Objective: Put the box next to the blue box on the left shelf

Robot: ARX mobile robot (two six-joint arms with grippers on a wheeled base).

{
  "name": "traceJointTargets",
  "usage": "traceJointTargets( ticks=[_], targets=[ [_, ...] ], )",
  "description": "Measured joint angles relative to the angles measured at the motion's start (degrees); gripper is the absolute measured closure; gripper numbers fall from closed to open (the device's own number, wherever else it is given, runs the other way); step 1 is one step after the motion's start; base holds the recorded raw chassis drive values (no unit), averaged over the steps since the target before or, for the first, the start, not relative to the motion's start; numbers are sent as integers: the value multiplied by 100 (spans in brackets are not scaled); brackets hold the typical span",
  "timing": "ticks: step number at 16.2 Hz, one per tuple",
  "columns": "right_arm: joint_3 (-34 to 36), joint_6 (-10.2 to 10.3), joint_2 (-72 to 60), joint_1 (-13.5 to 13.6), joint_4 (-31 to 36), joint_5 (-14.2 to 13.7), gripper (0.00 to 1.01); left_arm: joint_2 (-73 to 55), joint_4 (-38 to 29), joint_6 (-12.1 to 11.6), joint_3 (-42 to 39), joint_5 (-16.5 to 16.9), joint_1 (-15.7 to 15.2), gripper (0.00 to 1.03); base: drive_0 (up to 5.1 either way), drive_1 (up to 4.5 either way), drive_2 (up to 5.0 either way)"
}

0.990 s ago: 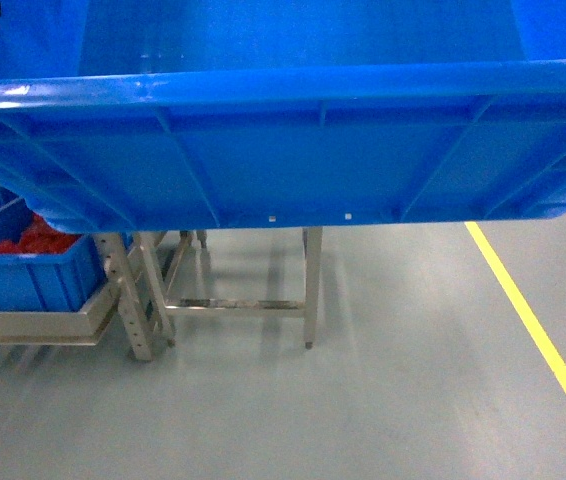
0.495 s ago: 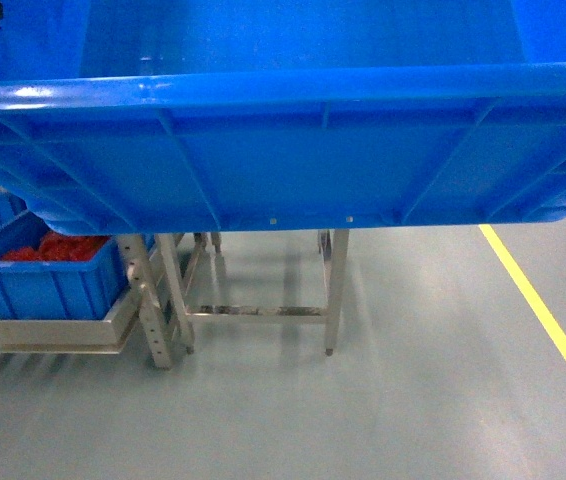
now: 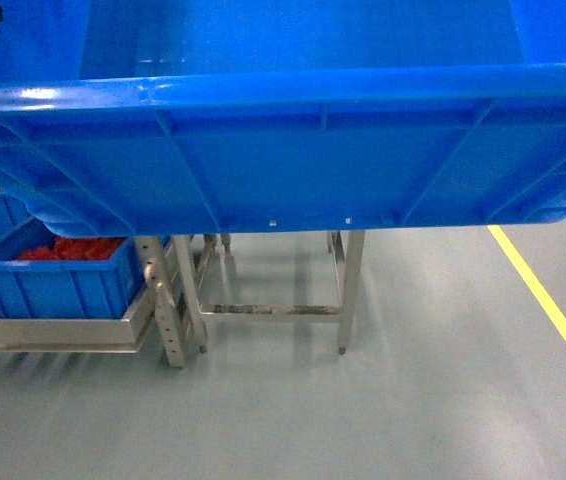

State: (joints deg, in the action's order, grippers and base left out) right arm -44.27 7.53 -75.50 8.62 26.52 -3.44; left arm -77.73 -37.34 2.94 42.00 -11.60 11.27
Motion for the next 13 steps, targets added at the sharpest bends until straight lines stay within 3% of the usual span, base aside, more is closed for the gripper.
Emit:
traceJointTargets(
  ticks=[5,13],
  targets=[
    [0,4,2,0,9,0,94,0,-26,2,0,0,0,83,-462,112,382],
    [0,4,11,2,-2,2,94,0,-24,4,0,0,0,83,-499,245,245]
  ],
)
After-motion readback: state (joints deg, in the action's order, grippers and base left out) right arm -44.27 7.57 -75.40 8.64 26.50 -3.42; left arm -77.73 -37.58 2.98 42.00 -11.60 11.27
